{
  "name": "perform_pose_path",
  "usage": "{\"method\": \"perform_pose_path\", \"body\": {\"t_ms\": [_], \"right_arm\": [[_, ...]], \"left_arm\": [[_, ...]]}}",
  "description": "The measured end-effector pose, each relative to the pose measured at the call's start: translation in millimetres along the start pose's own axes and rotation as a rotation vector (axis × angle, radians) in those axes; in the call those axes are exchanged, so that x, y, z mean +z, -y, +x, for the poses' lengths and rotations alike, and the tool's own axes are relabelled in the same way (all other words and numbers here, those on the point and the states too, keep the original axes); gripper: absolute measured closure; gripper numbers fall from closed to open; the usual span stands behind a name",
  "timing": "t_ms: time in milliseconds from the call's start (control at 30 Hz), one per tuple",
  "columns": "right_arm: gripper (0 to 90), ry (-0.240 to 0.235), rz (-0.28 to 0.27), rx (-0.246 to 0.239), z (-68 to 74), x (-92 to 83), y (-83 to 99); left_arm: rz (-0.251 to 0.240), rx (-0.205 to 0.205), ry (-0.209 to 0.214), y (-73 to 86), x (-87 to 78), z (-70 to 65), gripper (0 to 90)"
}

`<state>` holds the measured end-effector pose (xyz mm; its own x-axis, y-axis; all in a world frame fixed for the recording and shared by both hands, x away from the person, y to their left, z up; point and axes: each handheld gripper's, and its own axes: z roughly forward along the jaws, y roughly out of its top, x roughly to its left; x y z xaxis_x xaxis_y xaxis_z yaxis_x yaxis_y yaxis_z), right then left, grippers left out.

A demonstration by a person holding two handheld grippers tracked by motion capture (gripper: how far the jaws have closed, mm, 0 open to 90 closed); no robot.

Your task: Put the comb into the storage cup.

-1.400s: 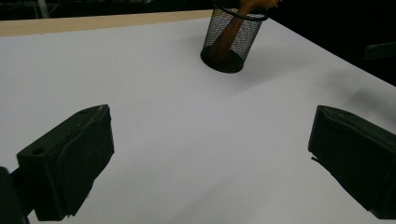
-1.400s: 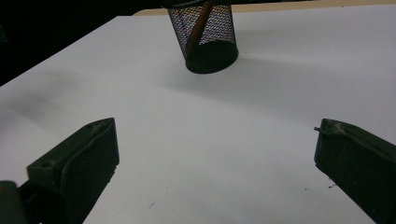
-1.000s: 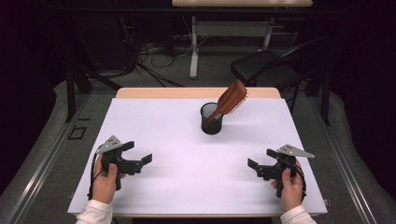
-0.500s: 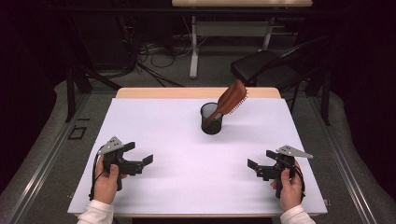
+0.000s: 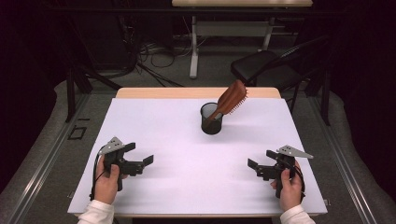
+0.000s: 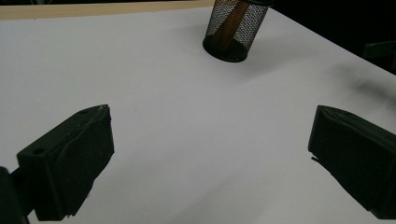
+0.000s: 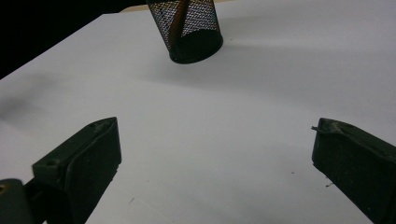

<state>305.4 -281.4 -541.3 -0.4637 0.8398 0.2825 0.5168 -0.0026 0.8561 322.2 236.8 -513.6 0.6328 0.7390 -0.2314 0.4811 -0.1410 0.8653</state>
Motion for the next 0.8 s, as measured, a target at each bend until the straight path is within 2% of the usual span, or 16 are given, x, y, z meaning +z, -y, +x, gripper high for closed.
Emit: {"method": "perform_pose_path", "body": {"t_ms": [667,800], "right_arm": [[1.5,-0.003,-0.006,0.009,-0.7,2.2,1.1],[1.6,-0.001,0.009,0.008,-1.5,1.8,0.7]], "left_arm": [[0.000,-0.014,-0.002,0.5,-0.4,1.3,0.3],[0.001,-0.012,-0.005,0.6,-0.4,1.8,0.3]]}}
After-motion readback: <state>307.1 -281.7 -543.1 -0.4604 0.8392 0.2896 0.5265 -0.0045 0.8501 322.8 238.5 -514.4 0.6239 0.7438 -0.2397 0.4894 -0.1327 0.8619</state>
